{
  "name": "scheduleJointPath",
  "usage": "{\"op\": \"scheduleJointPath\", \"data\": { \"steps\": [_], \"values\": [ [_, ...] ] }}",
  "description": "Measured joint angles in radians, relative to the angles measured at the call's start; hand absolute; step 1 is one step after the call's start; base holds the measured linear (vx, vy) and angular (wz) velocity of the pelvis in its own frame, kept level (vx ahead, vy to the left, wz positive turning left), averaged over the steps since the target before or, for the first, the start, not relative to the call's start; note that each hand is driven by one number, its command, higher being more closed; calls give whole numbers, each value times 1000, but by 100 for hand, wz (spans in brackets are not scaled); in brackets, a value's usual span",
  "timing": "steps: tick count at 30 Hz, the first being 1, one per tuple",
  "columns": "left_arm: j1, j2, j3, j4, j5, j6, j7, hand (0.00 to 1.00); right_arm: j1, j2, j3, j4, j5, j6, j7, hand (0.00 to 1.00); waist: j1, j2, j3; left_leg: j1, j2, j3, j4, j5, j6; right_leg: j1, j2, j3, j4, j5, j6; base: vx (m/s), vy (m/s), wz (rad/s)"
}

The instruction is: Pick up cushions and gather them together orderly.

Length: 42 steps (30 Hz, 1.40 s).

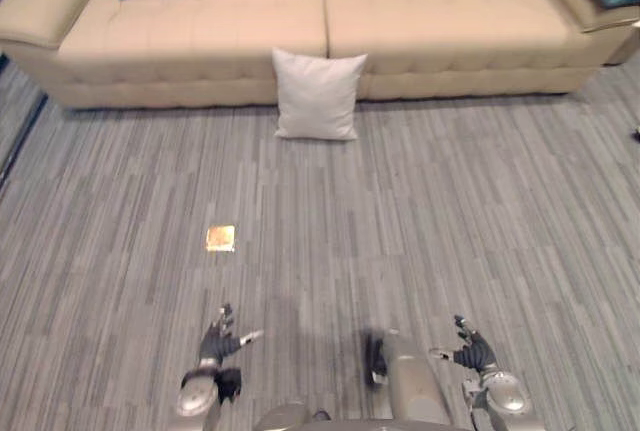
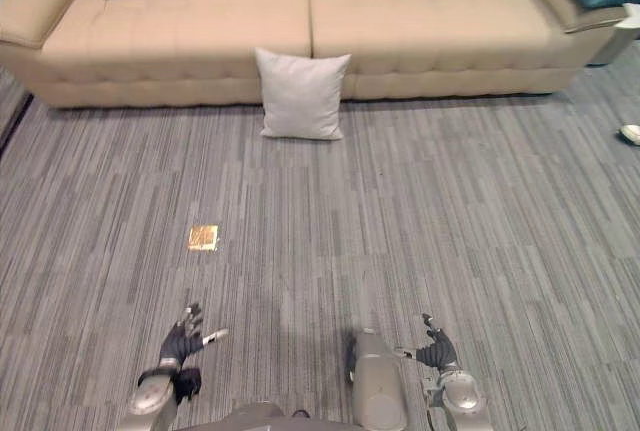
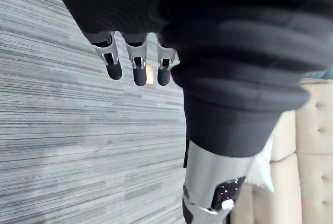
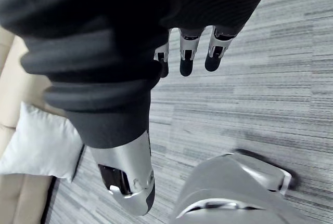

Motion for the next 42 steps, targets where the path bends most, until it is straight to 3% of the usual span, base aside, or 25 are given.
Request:
{"op": "scheduleJointPath", "data": {
  "steps": [1, 2, 3, 4, 6, 8, 11, 14, 15, 16, 17, 19, 21, 22, 23, 25, 27, 28, 30, 31, 32, 34, 36, 38, 42],
  "values": [
    [-3, -3, -1, 3, 0, 1, 0, 0, -12, -1, -1, -1, 1, 0, 0, 0, 6, 7, 1, -17, 17, 10, 50, 20, -38, -3, 2, -8, 38, -28, -15, 521, -136, 18],
    [-5, -7, 0, 7, -1, 1, 1, 0, -31, -1, 1, -4, 1, -1, 1, 0, 6, 11, 4, -81, 35, 32, 204, 99, -117, 14, -2, -12, 67, -85, -15, 659, -184, 10],
    [-5, -15, 2, 8, -1, 1, 1, 0, -36, -3, 1, -12, 1, -1, 0, 0, 6, 16, 8, -140, 56, 58, 347, 205, -119, 57, 1, -17, 57, -116, -18, 673, -204, 17],
    [0, -26, 9, 9, -1, 1, 0, 0, -36, -5, 3, -20, 2, -2, 0, 0, 10, 25, 15, -196, 105, 96, 510, 340, -107, 128, 15, -18, 16, -138, -23, 829, -236, 2],
    [-3, -28, 15, 28, -5, 0, 1, 0, -38, 8, 3, -27, 24, -4, -7, 0, 43, 9, 38, -347, 207, 189, 847, 253, 6, 352, 50, 9, -113, -173, -39, 794, -185, -27],
    [-3, -28, 14, 27, -14, 0, 0, 0, -39, 8, 1, -27, 40, -8, -10, 0, 59, -12, 48, -434, 205, 219, 826, 212, 16, 457, 46, 25, -197, -178, -38, 512, -47, -25],
    [0, -29, 16, 27, -20, 1, -1, 0, -44, 12, -17, -20, 43, -9, -24, 0, 65, -17, 54, -597, 179, 228, 523, 192, 27, 583, 26, 38, -294, -200, -3, 570, 42, -20],
    [7, -48, 12, 27, -19, 1, -1, 0, -41, 5, -58, 5, 43, -9, -31, 0, 79, -5, 46, -624, 82, 95, 5, 293, -71, 689, -5, 62, -360, -257, 53, 542, 186, -38],
    [16, -46, 12, 41, -19, 2, 1, 0, -35, 3, -57, 21, 43, -5, -36, 0, 88, -4, 38, -633, 79, 68, 38, 403, -33, 720, -9, 83, -350, -306, 72, 673, 339, -50],
    [16, -43, 13, 45, -20, 3, 2, 0, -32, 11, -55, 23, 43, -1, -36, 0, 92, -9, 22, -642, 62, 60, 73, 418, -8, 724, -26, 93, -331, -329, 71, 701, 340, -34],
    [17, -44, 16, 45, -19, 3, 2, 0, -21, 21, -54, 23, 42, -2, -35, 0, 90, -37, 2, -670, 39, 61, 149, 388, 38, 707, -62, 110, -276, -351, 77, 616, 271, -13],
    [17, -47, 10, 45, -19, 4, 0, 0, -22, 29, -55, 25, 41, -2, -32, 0, 89, -59, -4, -661, 25, 96, 209, 314, 66, 634, -101, 139, -77, -349, 85, 512, 211, -16],
    [17, -39, 10, 68, -19, 8, 1, 0, -28, 43, -53, 45, 40, -1, -26, 0, 88, -86, 4, -566, -10, 119, 201, 246, 87, 515, -154, 167, 267, -268, 194, 606, 242, -24],
    [19, -34, 3, 82, -19, 20, 3, 0, -25, 51, -42, 64, 38, 0, -26, 0, 83, -88, 6, -449, -26, 128, 170, 202, 104, 439, -167, 153, 498, -292, 170, 693, 209, -15],
    [25, -34, 0, 83, -19, 21, 3, 0, -21, 50, -23, 65, 37, 0, -24, 0, 77, -82, 7, -375, -27, 128, 140, 185, 104, 410, -159, 128, 543, -315, 139, 673, 177, -8],
    [21, -24, -1, 84, -19, 20, 3, 0, -24, 49, 26, 63, 32, -2, -22, 0, 63, -67, 10, -251, -21, 128, 53, 182, 103, 345, -137, 25, 488, -359, 74, 513, 70, 0],
    [6, -15, -2, 84, -19, 18, 2, 0, -35, 50, 43, 63, 30, -3, -21, 0, 58, -49, 7, -195, -1, 133, 5, 184, 100, 261, -99, -54, 286, -365, 61, 490, 18, 9],
    [-6, -13, -2, 84, -19, 18, 2, 0, -35, 48, 41, 63, 29, -3, -21, 0, 56, -48, 8, -173, 7, 133, -10, 182, 76, 215, -76, -66, 132, -333, 64, 499, -23, 25],
    [-6, -9, -1, 85, -19, 18, 2, 0, -21, 48, 39, 63, 25, 0, -23, 0, 54, -56, 7, -119, 12, 131, -26, 151, 12, 199, -28, -53, -124, -170, 50, 536, -63, 29],
    [5, -1, -1, 85, -19, 18, 2, 0, 2, 51, 43, 63, 17, 1, -22, 0, 58, -79, -1, -92, 2, 129, -24, 131, -20, 201, -18, -28, -196, -33, 26, 590, -151, 26],
    [6, -14, 1, 111, -18, 21, 3, 0, 14, 37, 40, 69, 9, 3, -22, 0, 55, -69, -7, -60, 11, 117, 2, 110, -51, 201, -14, -9, -135, 43, -16, 673, -171, 24],
    [6, -24, 1, 110, -18, 18, 0, 0, 11, 28, 31, 54, 8, 1, -22, 0, 47, -50, -12, -103, 52, 98, 144, 136, -96, 217, -5, -32, -99, -39, -25, 512, -171, 19],
    [-1, -42, 0, 111, -18, 19, 0, 0, 4, 22, 30, 40, 8, -1, -23, 0, 51, -33, 1, -244, 135, 72, 495, 210, -126, 290, 31, -43, -112, -95, -48, 465, -188, 1],
    [0, -51, -3, 112, -18, 19, -1, 0, 6, 28, 29, 41, 10, -1, -24, 0, 62, -42, 12, -300, 174, 89, 628, 187, -91, 385, 48, -43, -158, -112, -59, 465, -138, -10],
    [0, -66, -9, 104, -19, 18, -1, 0, -16, 28, -8, 37, 11, -4, -27, 0, 69, -45, 20, -400, 162, 114, 399, 163, -51, 460, 47, 5, -214, -119, -51, 289, -14, -31]
  ]
}}
